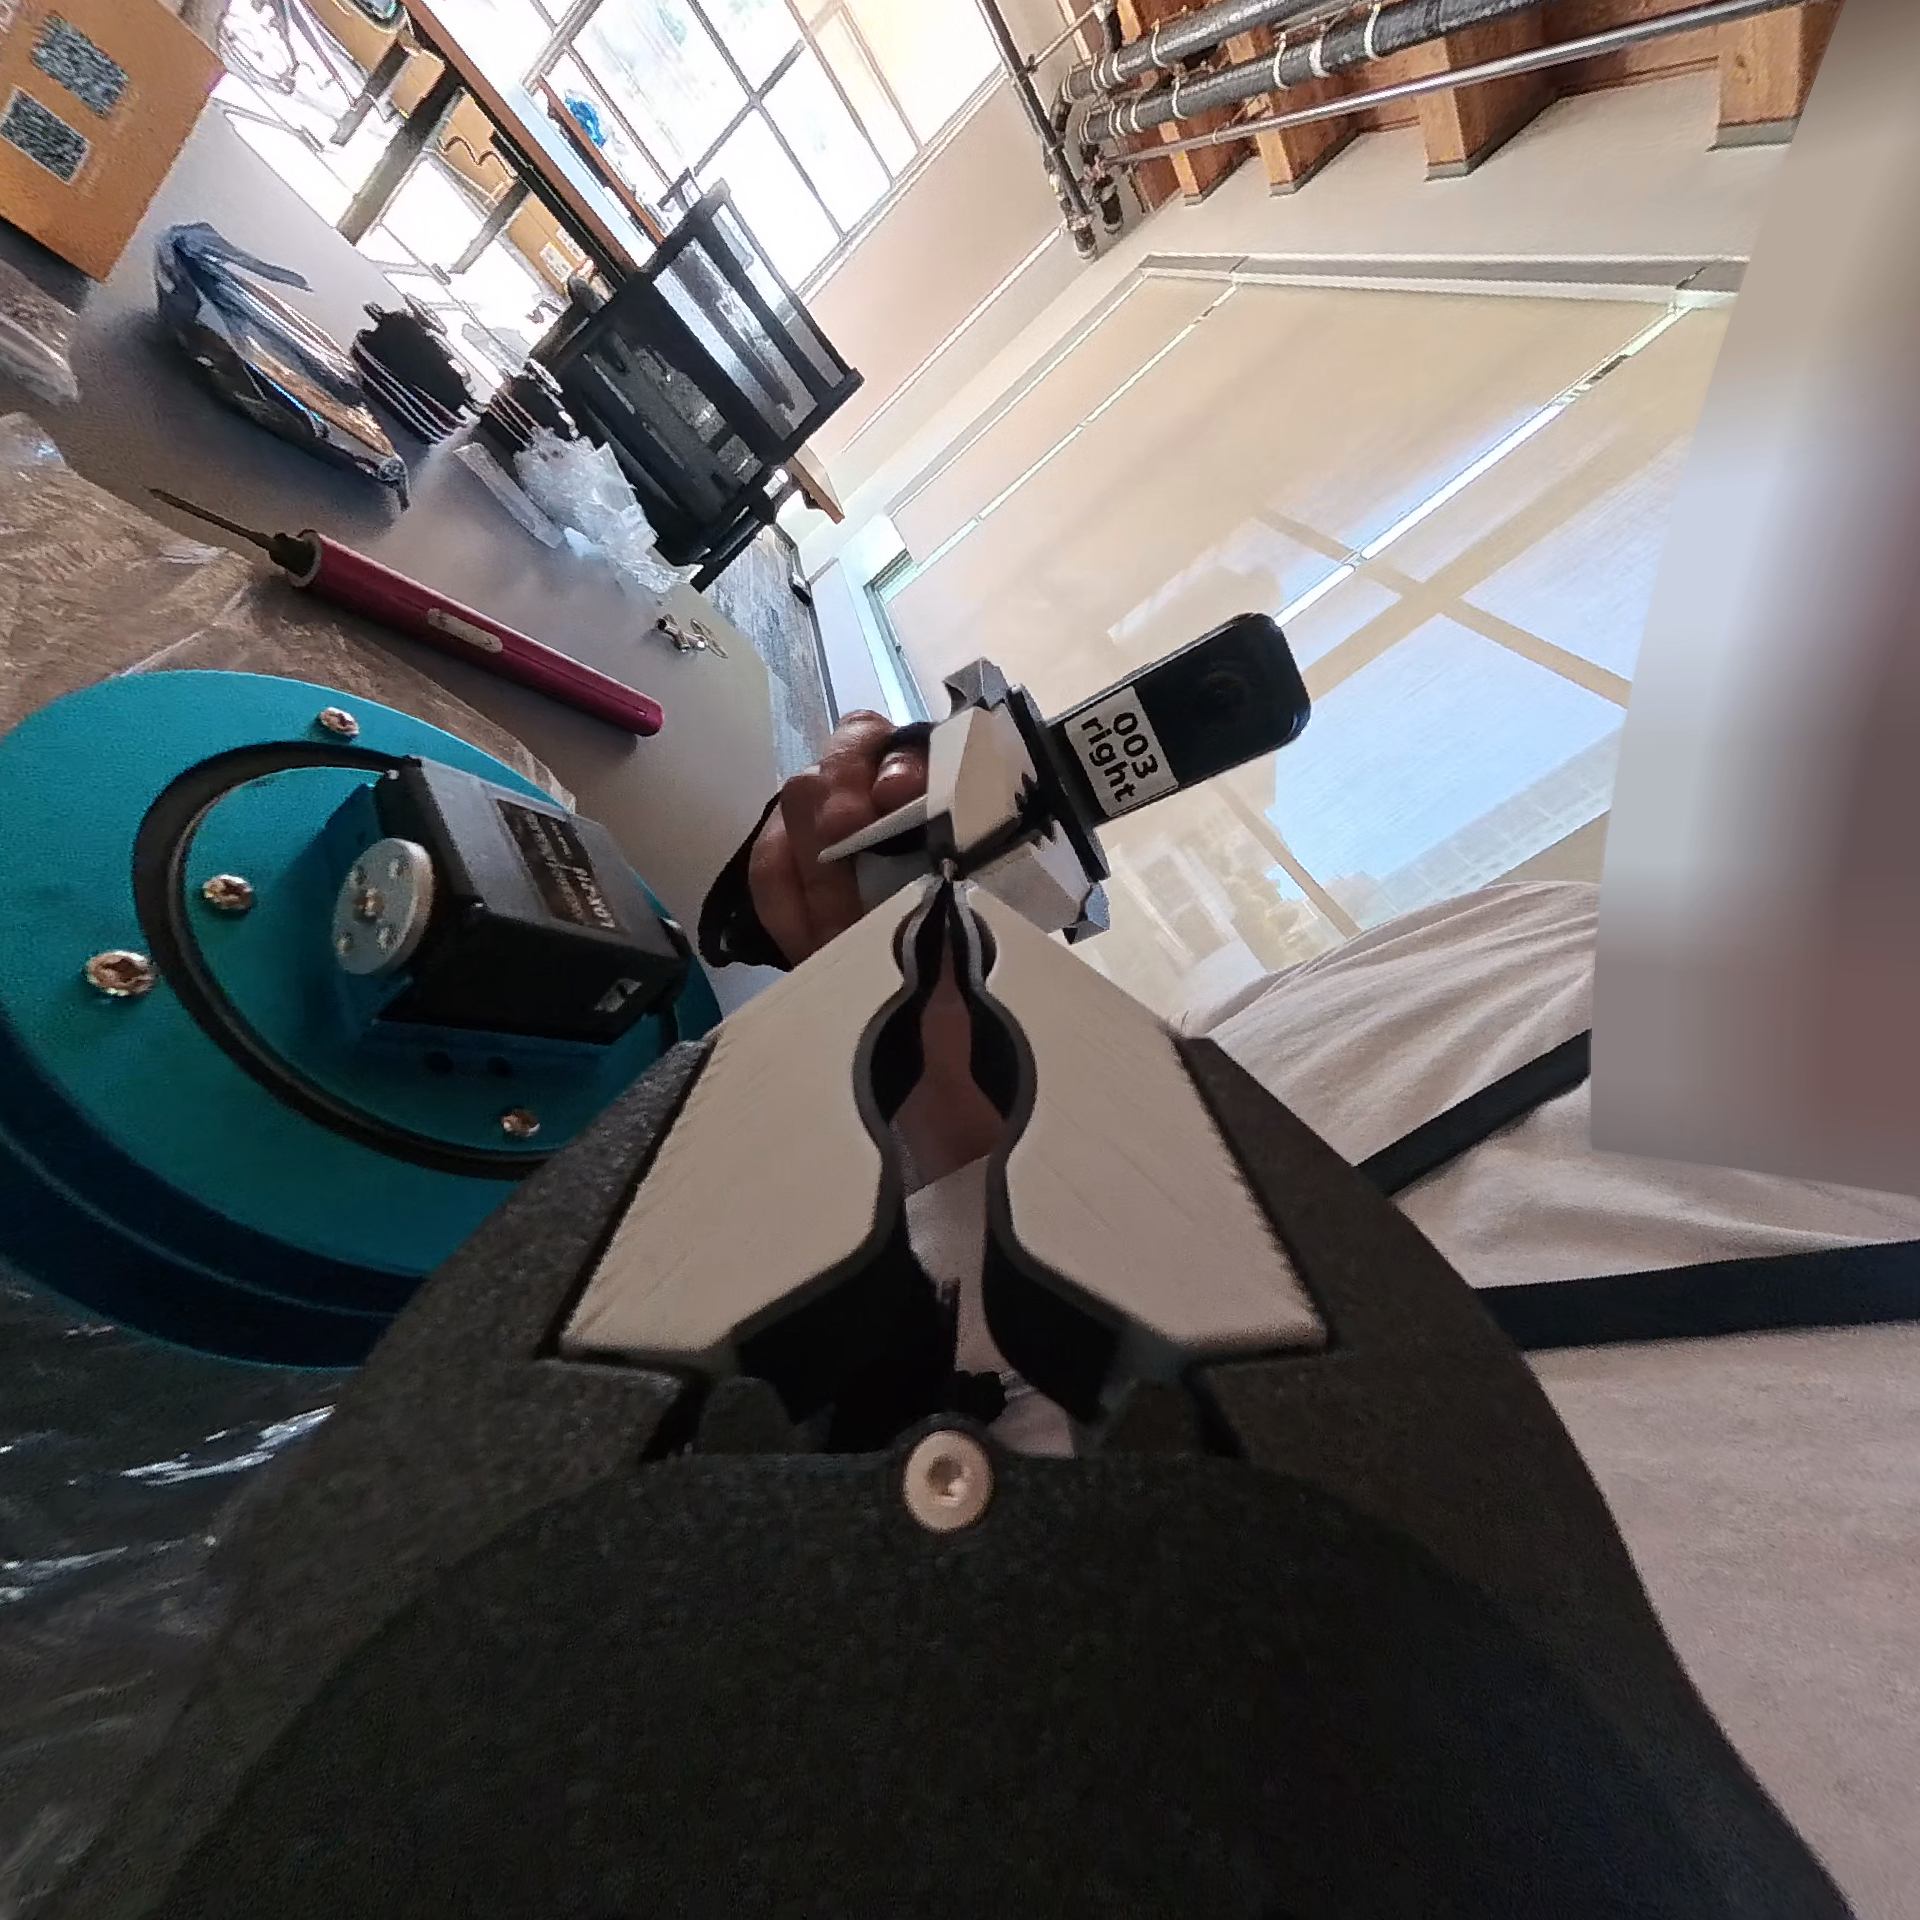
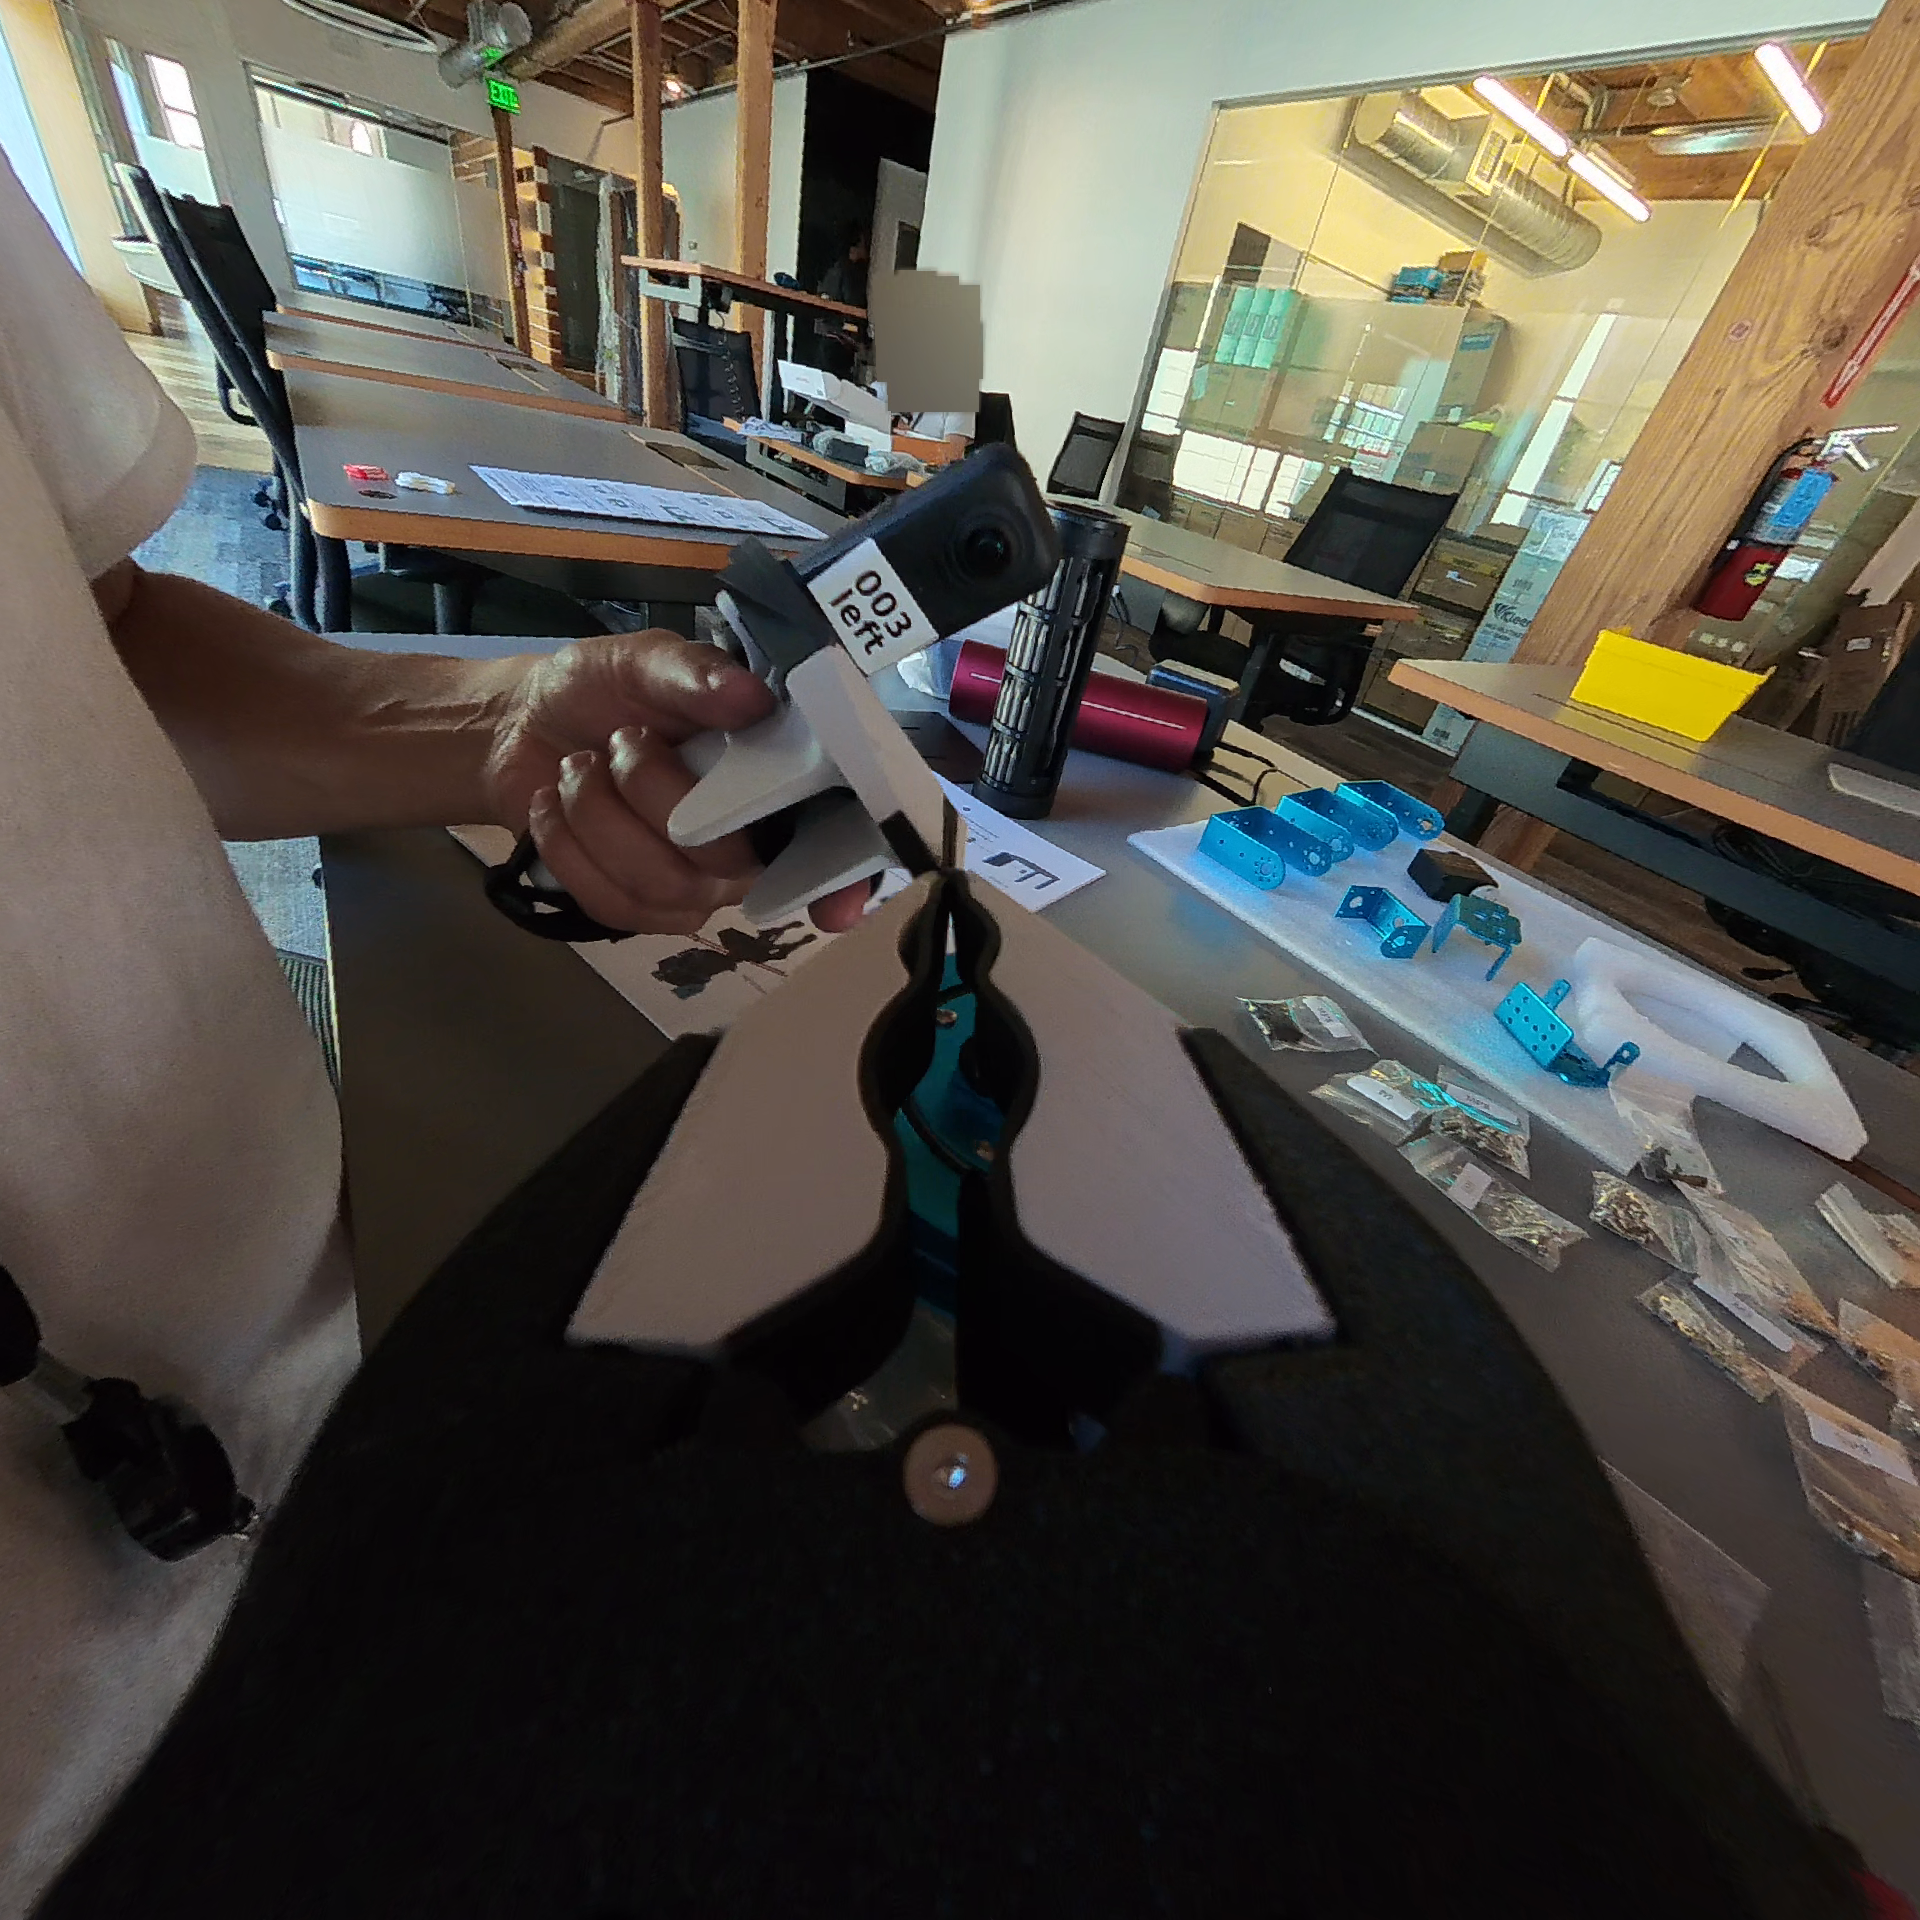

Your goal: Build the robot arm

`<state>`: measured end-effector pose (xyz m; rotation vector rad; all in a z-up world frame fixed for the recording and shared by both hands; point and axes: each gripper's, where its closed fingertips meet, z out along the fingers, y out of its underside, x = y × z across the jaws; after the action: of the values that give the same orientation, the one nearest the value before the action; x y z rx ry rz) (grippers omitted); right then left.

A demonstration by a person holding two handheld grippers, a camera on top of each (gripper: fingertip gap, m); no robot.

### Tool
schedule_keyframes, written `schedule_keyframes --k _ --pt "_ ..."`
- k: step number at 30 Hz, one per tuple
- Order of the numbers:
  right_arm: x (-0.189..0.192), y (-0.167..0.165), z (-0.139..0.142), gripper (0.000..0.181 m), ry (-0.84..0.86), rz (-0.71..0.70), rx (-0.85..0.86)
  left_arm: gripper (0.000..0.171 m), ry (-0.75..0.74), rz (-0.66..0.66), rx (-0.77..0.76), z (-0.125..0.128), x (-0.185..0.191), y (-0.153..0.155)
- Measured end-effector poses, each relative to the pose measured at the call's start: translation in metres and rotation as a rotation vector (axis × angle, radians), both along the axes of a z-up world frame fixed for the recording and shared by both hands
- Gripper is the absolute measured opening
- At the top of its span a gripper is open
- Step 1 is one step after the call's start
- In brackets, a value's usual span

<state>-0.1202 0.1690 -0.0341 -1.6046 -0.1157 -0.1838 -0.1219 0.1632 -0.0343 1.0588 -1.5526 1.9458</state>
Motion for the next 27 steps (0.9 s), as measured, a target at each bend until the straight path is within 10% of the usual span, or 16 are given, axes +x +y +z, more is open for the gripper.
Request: schedule_keyframes --k 1,27 --pt "-0.002 0.0 0.0 0.0 0.002 0.012 0.002 0.0 -0.003 -0.005 -0.004 0.0 -0.001 0.0" --pt "-0.014 0.007 0.014 0.0 0.084 0.2 -0.018 0.0 -0.275 0.018 -0.006 0.013 -0.012 0.006"
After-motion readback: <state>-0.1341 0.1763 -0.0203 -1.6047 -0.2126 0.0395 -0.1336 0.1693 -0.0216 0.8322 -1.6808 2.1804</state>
